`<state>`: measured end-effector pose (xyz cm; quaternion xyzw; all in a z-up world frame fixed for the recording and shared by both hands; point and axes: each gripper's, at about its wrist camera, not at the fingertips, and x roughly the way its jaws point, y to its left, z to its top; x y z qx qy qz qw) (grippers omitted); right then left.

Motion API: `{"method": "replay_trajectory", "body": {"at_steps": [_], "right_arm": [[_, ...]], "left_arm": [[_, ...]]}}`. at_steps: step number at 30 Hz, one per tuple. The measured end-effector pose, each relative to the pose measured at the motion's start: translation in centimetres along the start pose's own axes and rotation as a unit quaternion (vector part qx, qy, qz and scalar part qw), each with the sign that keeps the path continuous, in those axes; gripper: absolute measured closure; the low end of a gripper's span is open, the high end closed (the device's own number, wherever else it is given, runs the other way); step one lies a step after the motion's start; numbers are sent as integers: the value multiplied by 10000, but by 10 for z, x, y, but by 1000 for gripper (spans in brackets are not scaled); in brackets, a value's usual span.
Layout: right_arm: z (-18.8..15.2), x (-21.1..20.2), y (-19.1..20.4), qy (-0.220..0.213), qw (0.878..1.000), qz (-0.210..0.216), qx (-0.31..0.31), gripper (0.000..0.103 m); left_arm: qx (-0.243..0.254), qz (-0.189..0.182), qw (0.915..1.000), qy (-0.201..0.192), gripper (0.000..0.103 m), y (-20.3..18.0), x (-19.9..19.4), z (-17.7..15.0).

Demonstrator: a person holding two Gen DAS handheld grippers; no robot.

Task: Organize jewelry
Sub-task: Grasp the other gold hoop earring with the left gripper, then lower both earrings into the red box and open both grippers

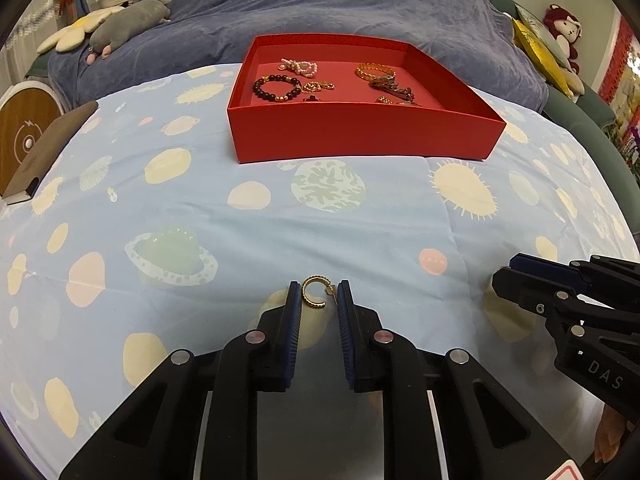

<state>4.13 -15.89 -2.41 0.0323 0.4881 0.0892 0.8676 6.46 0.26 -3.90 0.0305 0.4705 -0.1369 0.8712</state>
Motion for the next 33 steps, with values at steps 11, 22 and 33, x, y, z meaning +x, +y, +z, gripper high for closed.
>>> {"method": "replay_trajectory", "body": {"at_steps": [11, 22, 33], "right_arm": [[15, -11, 4, -200, 9998, 93, -2, 83], [32, -27, 2, -490, 9986, 154, 100, 83], [54, -46, -18, -831, 9962, 50, 260, 83]], "left_arm": [[-106, -139, 9996, -202, 88, -4, -18, 17], [-268, -216, 9984, -449, 88, -14, -31, 46], [-326, -209, 9970, -674, 88, -21, -36, 80]]}}
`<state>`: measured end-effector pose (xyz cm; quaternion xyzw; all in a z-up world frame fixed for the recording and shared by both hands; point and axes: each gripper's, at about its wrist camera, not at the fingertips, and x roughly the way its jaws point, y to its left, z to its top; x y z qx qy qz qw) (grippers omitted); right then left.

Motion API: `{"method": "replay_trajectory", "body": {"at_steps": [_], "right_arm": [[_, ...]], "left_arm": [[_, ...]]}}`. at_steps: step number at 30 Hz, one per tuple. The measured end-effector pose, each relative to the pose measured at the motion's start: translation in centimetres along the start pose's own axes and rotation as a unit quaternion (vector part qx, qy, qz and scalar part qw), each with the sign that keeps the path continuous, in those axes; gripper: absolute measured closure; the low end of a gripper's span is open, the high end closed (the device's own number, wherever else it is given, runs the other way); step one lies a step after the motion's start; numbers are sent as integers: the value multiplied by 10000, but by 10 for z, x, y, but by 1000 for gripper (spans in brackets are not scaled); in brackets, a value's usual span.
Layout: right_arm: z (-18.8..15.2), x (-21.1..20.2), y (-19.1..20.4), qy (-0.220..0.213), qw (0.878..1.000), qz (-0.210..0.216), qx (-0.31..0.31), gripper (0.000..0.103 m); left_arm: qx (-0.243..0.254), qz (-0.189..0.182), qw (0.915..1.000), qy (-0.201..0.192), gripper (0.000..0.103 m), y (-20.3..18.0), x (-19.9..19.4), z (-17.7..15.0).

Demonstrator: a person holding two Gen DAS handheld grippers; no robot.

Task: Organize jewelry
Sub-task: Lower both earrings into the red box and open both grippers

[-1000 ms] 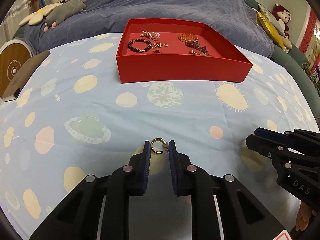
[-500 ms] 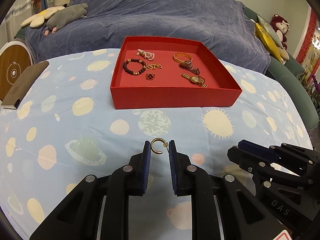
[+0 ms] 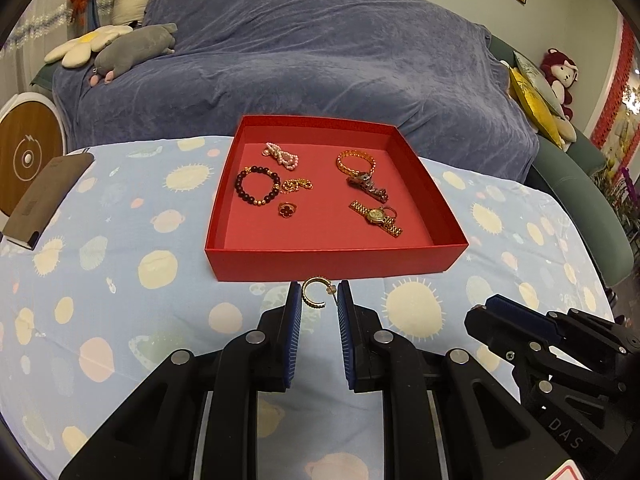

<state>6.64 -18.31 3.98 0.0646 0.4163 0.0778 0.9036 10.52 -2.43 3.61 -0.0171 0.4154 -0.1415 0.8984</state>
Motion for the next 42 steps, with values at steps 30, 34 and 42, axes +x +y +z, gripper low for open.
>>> {"method": "replay_trajectory", "body": {"at_steps": [30, 34, 42], "right_arm": [[98, 116, -23, 95, 9996, -48, 258, 83], [101, 133, -24, 165, 9995, -58, 273, 83], [99, 159, -26, 298, 9991, -124, 264, 83]], "left_arm": [[171, 132, 9997, 56, 87, 17, 100, 94], [167, 169, 9997, 113, 87, 21, 115, 94], [159, 145, 9993, 308, 87, 22, 141, 89]]}}
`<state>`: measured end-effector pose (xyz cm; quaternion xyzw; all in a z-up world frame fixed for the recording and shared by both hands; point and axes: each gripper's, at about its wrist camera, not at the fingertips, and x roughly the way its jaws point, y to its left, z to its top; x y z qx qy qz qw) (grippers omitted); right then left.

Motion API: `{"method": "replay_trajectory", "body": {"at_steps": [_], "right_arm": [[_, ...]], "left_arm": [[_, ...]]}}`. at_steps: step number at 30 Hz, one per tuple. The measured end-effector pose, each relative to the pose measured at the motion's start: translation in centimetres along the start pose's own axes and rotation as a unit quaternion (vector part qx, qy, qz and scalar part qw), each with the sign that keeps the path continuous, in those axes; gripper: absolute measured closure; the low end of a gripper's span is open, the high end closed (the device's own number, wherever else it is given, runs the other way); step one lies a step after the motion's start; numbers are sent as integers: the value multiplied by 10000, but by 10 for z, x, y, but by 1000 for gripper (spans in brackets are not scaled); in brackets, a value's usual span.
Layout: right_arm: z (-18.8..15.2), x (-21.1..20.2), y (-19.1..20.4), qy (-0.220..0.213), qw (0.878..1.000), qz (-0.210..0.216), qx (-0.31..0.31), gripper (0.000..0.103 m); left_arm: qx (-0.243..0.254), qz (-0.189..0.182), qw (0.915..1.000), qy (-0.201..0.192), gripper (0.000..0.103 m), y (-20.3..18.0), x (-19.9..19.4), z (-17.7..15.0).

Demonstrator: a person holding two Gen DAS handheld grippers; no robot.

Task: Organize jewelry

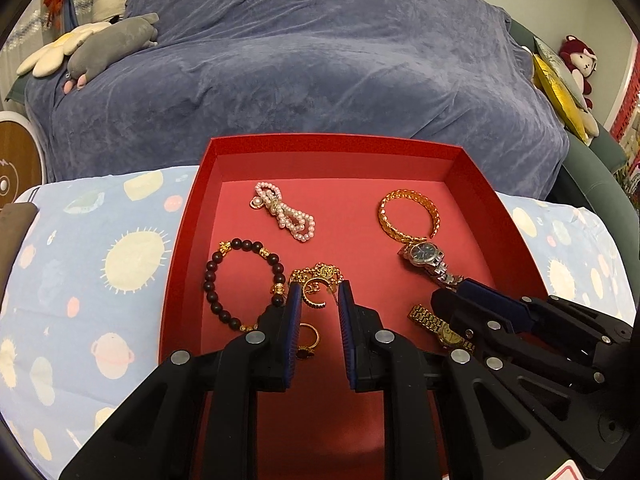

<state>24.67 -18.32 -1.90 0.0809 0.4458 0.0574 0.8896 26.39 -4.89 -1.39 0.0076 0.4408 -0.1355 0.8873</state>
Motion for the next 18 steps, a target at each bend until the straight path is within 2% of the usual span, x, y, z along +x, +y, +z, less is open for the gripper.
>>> {"method": "replay_trajectory", "body": {"at_steps": [6, 7, 9, 14, 18], "right_arm": [[0, 6, -3, -12, 10000, -71, -21, 83], [0, 4, -4, -46, 10000, -83, -14, 82], [2, 0, -5, -132, 9998, -137, -26, 82], [4, -23, -8, -298, 9995, -138, 9, 81], [0, -50, -9, -383, 9992, -132, 13, 81]], "left_arm": [[50, 49, 10000, 42, 83, -1, 8, -2], [81, 84, 9999, 31, 81, -1, 8, -2], [63, 164, 9998, -4, 64, 0, 5, 0], [-132, 148, 9998, -88, 63, 7, -13, 6], [-109, 246, 9994, -196, 63, 8, -38, 8]]}}
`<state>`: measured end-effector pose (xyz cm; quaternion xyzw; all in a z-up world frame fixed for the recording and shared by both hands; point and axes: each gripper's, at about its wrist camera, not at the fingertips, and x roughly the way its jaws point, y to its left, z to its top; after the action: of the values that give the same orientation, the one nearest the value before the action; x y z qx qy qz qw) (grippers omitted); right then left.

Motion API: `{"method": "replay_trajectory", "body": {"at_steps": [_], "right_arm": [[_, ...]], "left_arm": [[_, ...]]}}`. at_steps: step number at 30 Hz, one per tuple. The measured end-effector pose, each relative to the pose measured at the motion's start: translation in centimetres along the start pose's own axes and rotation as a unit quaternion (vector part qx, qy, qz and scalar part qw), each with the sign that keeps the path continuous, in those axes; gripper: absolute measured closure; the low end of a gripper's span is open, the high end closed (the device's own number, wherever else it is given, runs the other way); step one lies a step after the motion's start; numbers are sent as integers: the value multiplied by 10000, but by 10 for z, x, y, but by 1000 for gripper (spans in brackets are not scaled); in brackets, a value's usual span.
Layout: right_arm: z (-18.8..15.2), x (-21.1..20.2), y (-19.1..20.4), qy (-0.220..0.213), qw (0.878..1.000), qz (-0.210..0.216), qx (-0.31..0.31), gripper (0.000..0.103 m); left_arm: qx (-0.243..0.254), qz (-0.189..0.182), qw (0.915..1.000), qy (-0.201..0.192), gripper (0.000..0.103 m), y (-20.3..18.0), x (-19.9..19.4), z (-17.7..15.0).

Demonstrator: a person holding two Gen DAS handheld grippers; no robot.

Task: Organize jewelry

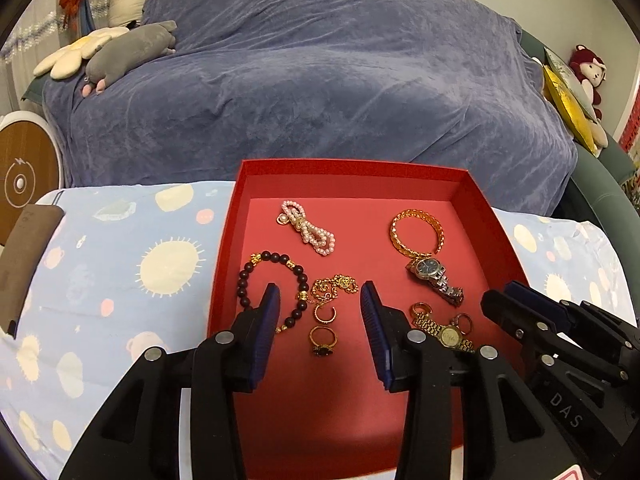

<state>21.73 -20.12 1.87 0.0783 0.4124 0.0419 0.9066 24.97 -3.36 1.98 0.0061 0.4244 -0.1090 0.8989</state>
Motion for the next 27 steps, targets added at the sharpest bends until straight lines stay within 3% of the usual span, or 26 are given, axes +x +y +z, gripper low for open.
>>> {"method": "replay_trajectory", "body": {"at_steps": [4, 7, 13, 22, 27], "right_arm": [[-9, -29, -1, -33, 10000, 23, 16, 79], [-23, -49, 0, -31, 10000, 29, 35, 71], [-54, -76, 6, 21, 10000, 9, -27, 70], [-88, -95, 13, 135, 9998, 131, 87, 69], [-102, -101, 21, 84, 9999, 83, 48, 59]], "left_arm": [[58, 72, 9999, -78, 63, -1, -27, -7], [56, 160, 9998, -106, 63, -2, -45, -20], [47, 221, 9996, -174, 63, -9, -72, -48], [116, 177, 9997, -123, 63, -20, -89, -83], [77, 147, 9999, -49, 63, -22, -94, -99]]}}
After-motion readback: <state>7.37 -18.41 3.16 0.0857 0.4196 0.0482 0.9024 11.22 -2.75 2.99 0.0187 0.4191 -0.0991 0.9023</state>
